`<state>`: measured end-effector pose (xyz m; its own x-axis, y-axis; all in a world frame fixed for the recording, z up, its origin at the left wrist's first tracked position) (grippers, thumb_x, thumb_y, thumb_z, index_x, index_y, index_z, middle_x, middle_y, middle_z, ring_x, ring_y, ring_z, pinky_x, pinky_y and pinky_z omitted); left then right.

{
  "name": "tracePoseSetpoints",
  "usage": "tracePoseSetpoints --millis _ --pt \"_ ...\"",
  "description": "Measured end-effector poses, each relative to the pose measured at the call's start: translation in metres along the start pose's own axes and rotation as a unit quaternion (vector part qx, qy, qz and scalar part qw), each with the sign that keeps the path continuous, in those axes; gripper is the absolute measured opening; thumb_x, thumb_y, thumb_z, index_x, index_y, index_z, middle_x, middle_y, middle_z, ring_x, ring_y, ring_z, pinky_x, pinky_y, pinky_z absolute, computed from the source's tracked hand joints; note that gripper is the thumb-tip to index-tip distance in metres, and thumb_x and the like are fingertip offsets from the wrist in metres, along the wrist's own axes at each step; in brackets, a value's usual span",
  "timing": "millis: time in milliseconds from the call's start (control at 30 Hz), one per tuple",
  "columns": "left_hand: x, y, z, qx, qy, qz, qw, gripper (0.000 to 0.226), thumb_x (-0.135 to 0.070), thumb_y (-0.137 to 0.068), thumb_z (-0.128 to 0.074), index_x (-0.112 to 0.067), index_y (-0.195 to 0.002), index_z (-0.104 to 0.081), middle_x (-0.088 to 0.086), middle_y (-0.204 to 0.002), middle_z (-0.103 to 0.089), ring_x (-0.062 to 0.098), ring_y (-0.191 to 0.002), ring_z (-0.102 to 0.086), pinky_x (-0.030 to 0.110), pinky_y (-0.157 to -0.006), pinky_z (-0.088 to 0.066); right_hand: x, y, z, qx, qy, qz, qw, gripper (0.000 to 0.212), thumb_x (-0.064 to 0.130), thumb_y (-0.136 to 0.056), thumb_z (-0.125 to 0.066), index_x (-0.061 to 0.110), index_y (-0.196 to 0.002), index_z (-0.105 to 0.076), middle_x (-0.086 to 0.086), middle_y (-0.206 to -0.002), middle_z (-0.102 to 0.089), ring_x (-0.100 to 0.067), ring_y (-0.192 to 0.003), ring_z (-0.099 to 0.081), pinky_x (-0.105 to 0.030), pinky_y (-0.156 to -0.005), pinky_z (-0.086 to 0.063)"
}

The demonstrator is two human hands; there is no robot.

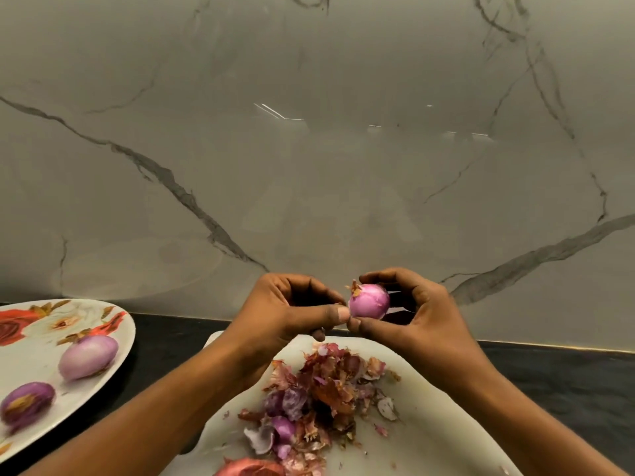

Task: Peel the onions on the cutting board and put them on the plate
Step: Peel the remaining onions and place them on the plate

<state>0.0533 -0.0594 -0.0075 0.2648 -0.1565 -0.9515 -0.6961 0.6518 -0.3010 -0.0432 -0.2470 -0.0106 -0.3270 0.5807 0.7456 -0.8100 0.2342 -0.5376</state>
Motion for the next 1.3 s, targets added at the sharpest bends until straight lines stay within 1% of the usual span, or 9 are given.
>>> tracePoseSetpoints --millis 133,233,400,567,667,800,900,1100,1300 --pt "0.0015 -0.0005 0.0004 -0.034 -0.011 0.000 0.999 0.013 -0.017 -0.083 -0.083 -0.014 -0.095 -0.086 0.012 -0.091 -0.080 0.017 -0.074 -0.069 0.028 -0.069 -0.059 -0.0014 0.0003 -0.0008 0.000 0.035 0.021 0.999 0.054 0.023 -0.071 -0.096 0.039 -0.115 -0.070 0.018 -0.111 -0.073 -0.008 -0.102 -0.072 -0.032 -0.080 -0.065" --pt "0.0026 -0.0009 -0.0008 -0.034 -0.019 0.001 0.999 0.013 -0.014 -0.086 -0.082 -0.016 -0.097 -0.086 0.011 -0.094 -0.081 0.020 -0.078 -0.071 0.028 -0.070 -0.058 -0.0016 0.0013 -0.0010 0.004 0.050 0.037 0.998 0.054 0.027 -0.072 -0.095 0.038 -0.118 -0.070 0.018 -0.113 -0.072 -0.007 -0.104 -0.071 -0.029 -0.079 -0.064" --pt "0.0025 0.0002 -0.0013 -0.041 -0.023 0.002 0.999 0.014 -0.013 -0.083 -0.083 -0.015 -0.097 -0.085 0.008 -0.092 -0.082 0.019 -0.078 -0.074 0.027 -0.069 -0.060 -0.0007 0.0031 -0.0030 0.001 0.091 0.076 0.993 0.053 0.033 -0.075 -0.091 0.035 -0.123 -0.069 0.020 -0.117 -0.070 -0.003 -0.109 -0.067 -0.024 -0.079 -0.063" --pt "0.0028 0.0005 -0.0018 -0.046 -0.022 -0.013 0.999 0.026 -0.024 -0.073 -0.085 -0.013 -0.096 -0.086 0.009 -0.089 -0.082 0.030 -0.084 -0.077 0.025 -0.068 -0.060 0.0029 0.0041 -0.0034 -0.012 0.134 0.111 0.985 0.051 0.045 -0.077 -0.083 0.036 -0.124 -0.067 0.023 -0.116 -0.067 -0.001 -0.109 -0.065 -0.020 -0.077 -0.061" --pt "0.0025 0.0010 -0.0024 -0.047 -0.035 -0.031 0.998 0.028 -0.027 -0.072 -0.085 -0.013 -0.095 -0.086 0.009 -0.086 -0.081 0.033 -0.082 -0.076 0.027 -0.068 -0.061 0.0032 0.0043 -0.0029 -0.007 0.156 0.123 0.980 0.050 0.042 -0.078 -0.085 0.035 -0.124 -0.067 0.023 -0.115 -0.066 -0.001 -0.108 -0.064 -0.019 -0.077 -0.061" --pt "0.0009 0.0015 -0.0018 -0.051 -0.087 -0.068 0.993 0.016 -0.017 -0.079 -0.086 -0.013 -0.095 -0.085 0.004 -0.084 -0.082 0.022 -0.075 -0.077 0.024 -0.065 -0.059 0.0027 0.0056 -0.0037 0.002 0.188 0.137 0.973 0.050 0.037 -0.081 -0.087 0.034 -0.127 -0.068 0.023 -0.116 -0.065 -0.001 -0.108 -0.064 -0.019 -0.080 -0.059" --pt "0.0008 0.0020 -0.0031 -0.045 -0.101 -0.071 0.991 0.015 -0.014 -0.080 -0.086 -0.012 -0.095 -0.085 0.004 -0.085 -0.082 0.021 -0.076 -0.078 0.024 -0.065 -0.059 0.0027 0.0061 -0.0042 0.009 0.217 0.148 0.965 0.054 0.031 -0.082 -0.087 0.035 -0.132 -0.068 0.025 -0.121 -0.063 0.003 -0.110 -0.062 -0.017 -0.084 -0.058" --pt "0.0003 0.0017 -0.0034 -0.057 -0.062 -0.064 0.994 0.018 -0.011 -0.078 -0.087 -0.011 -0.096 -0.084 0.003 -0.087 -0.082 0.016 -0.080 -0.079 0.021 -0.066 -0.059 0.0030 0.0054 -0.0031 -0.001 0.223 0.155 0.962 0.058 0.025 -0.081 -0.089 0.032 -0.134 -0.067 0.021 -0.122 -0.062 0.000 -0.108 -0.062 -0.019 -0.082 -0.058" --pt "0.0024 0.0009 -0.0022 -0.049 -0.072 -0.081 0.993 0.018 -0.013 -0.078 -0.087 -0.012 -0.096 -0.084 0.002 -0.088 -0.082 0.017 -0.083 -0.079 0.022 -0.069 -0.060 0.0028 0.0064 -0.0030 0.004 0.225 0.160 0.961 0.056 0.028 -0.081 -0.089 0.033 -0.133 -0.068 0.022 -0.122 -0.062 0.001 -0.109 -0.062 -0.018 -0.085 -0.057"
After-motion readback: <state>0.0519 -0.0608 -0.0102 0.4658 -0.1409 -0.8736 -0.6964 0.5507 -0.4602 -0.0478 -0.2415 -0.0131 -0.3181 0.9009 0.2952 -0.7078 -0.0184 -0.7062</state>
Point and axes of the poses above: each hand's wrist, its own y-axis away from the middle knuckle, its own z-axis out of the back of the hand, x = y × z, the point moved 2 cm from there along -y, towards the middle knuckle
